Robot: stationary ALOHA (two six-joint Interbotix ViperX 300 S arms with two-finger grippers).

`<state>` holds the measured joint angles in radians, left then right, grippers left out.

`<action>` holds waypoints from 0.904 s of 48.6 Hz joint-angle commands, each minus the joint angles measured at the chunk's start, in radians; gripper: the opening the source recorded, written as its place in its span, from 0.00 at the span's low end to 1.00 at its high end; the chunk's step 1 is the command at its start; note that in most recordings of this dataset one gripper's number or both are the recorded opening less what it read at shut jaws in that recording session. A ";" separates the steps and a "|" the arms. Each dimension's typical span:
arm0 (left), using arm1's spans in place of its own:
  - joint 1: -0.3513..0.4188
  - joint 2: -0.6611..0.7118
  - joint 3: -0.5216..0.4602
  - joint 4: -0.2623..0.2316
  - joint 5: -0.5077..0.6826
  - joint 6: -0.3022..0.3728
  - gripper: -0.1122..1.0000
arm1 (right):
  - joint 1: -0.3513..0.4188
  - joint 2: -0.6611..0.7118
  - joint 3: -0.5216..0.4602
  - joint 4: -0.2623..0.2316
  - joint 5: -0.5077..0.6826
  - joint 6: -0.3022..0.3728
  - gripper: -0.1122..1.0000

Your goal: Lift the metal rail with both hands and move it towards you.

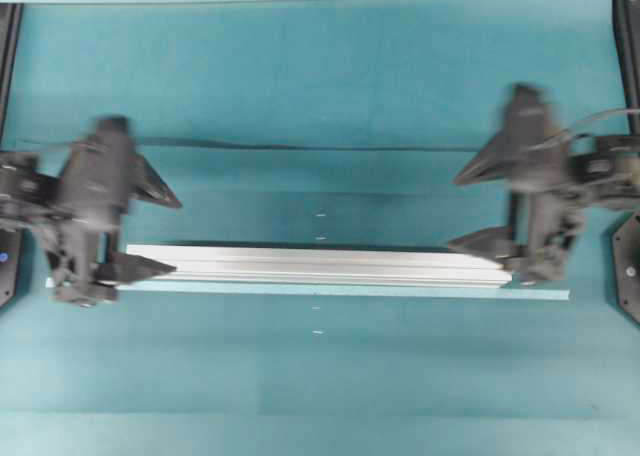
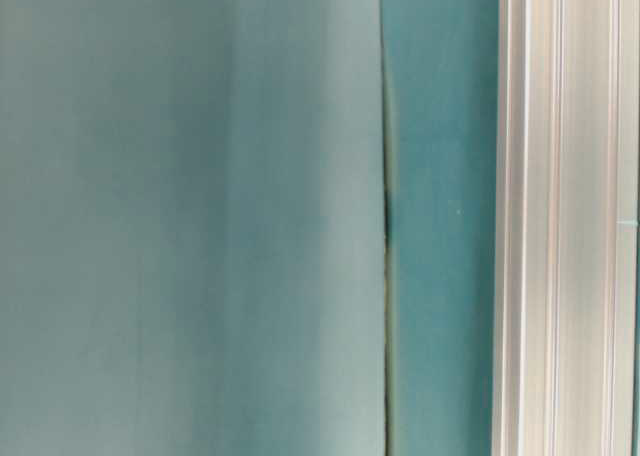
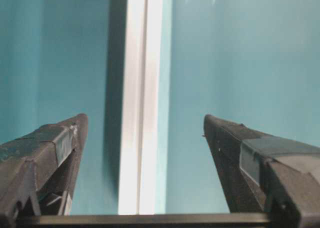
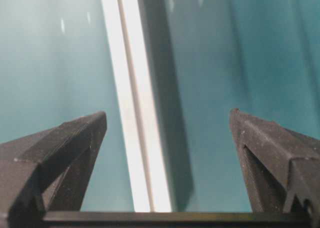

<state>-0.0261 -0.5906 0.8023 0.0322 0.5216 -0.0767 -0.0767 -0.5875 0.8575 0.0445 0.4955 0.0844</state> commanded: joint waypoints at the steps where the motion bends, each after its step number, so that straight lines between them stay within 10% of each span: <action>1: 0.000 -0.058 0.011 0.002 -0.063 0.003 0.92 | -0.002 -0.057 0.018 -0.003 -0.041 -0.003 1.00; 44: 0.003 -0.354 0.075 0.002 -0.201 -0.003 0.92 | -0.058 -0.400 0.077 -0.005 -0.107 -0.003 1.00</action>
<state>-0.0261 -0.9235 0.8882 0.0322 0.3298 -0.0782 -0.1243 -0.9787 0.9419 0.0399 0.3973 0.0813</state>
